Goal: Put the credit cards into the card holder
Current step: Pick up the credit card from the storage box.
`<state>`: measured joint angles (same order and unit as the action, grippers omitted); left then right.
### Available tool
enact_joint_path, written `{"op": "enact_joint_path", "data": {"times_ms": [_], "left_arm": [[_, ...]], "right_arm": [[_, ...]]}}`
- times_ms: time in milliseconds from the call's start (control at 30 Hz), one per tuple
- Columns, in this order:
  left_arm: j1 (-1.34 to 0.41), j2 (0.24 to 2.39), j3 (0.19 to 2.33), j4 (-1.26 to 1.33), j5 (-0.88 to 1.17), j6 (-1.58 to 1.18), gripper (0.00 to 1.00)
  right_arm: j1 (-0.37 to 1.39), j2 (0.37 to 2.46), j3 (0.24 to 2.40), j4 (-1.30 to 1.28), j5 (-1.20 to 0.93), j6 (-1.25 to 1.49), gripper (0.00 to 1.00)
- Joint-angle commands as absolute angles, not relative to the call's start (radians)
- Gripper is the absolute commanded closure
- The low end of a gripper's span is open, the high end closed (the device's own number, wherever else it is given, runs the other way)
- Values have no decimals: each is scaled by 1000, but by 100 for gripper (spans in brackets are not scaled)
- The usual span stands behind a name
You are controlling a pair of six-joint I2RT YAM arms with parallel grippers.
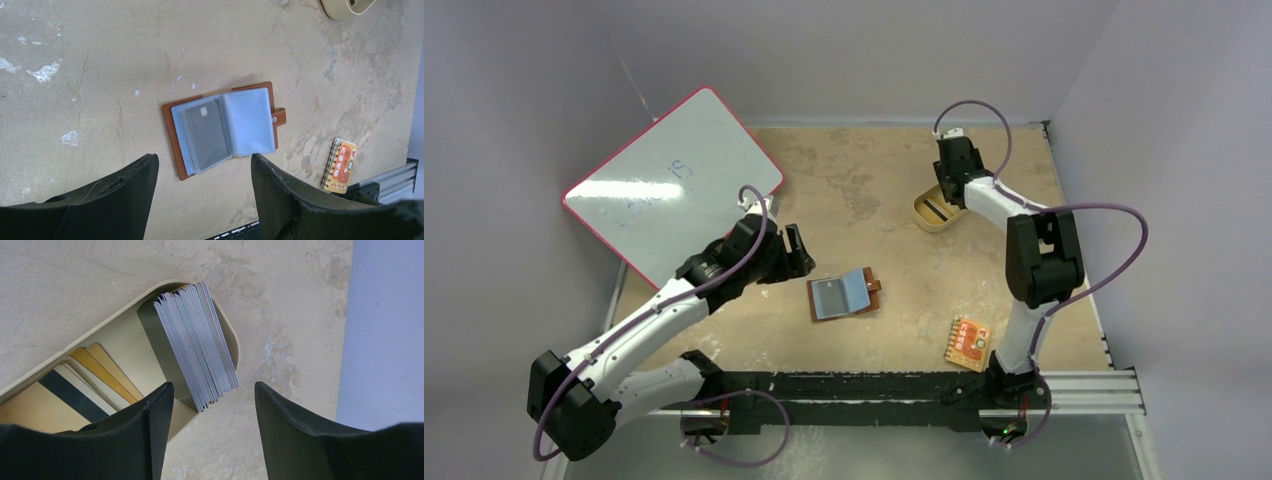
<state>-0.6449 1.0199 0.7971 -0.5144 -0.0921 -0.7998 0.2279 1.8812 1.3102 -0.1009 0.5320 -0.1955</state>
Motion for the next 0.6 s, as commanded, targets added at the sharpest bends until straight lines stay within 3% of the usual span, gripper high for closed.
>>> {"op": "enact_joint_path", "data": {"times_ms": [0, 167, 567], "left_arm": [[-647, 1003, 835, -528, -115, -768, 33], [-647, 1006, 829, -532, -120, -762, 33], [-647, 1011, 827, -535, -117, -756, 32]], "right_arm": [[224, 1894, 1366, -71, 540, -205, 38], [221, 1932, 1377, -62, 591, -212, 41], [218, 1925, 1395, -72, 640, -202, 66]]}}
